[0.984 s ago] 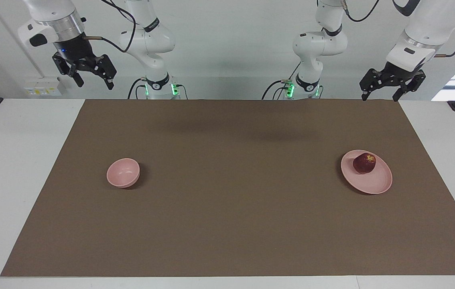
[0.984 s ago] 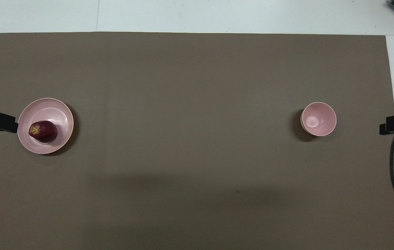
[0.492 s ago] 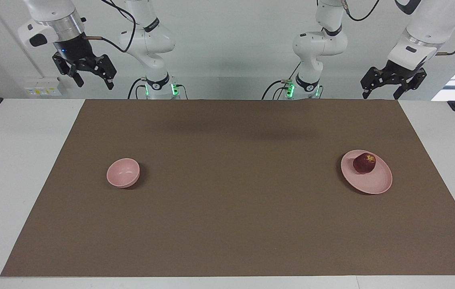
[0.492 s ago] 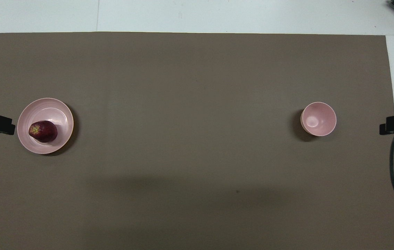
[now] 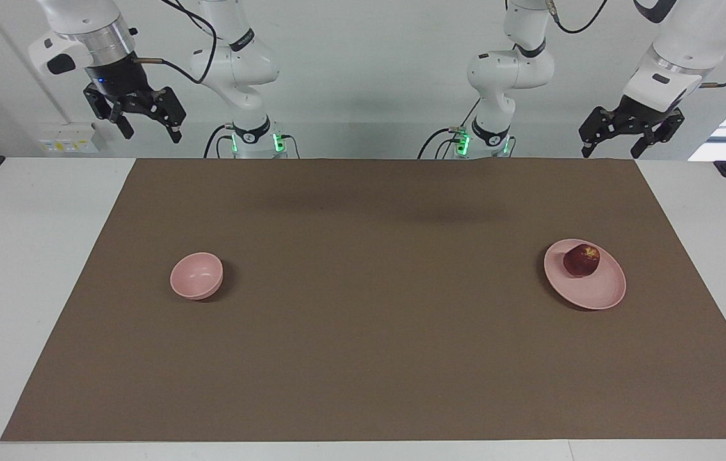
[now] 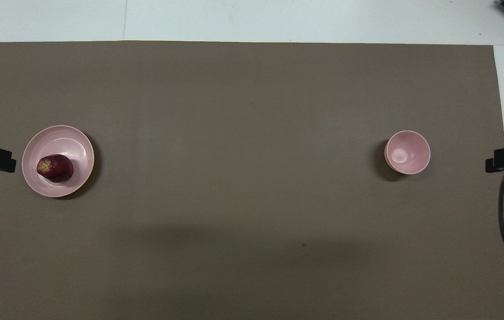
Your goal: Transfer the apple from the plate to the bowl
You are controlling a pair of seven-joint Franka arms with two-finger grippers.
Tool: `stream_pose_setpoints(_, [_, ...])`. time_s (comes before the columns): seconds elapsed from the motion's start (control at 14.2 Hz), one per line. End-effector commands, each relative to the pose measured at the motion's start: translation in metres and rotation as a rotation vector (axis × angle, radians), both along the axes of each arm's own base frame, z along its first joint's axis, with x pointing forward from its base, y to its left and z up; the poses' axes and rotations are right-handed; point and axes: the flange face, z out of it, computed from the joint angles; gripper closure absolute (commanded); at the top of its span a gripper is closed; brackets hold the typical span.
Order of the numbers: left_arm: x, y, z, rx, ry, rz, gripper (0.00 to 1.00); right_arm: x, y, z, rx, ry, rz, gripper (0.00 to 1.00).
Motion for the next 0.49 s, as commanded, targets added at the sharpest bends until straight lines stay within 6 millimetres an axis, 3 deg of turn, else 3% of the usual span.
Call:
stream_pose_setpoints(0.0, [-0.006, 0.008, 0.001, 0.007, 0.002, 0.012, 0.00, -0.003, -0.001, 0.002, 0.005, -0.020, 0.023, 0.00])
stream_pose_setpoints(0.42, [-0.005, 0.016, 0.000, 0.005, -0.006, 0.027, 0.00, -0.004, -0.015, 0.002, -0.015, -0.017, -0.001, 0.00])
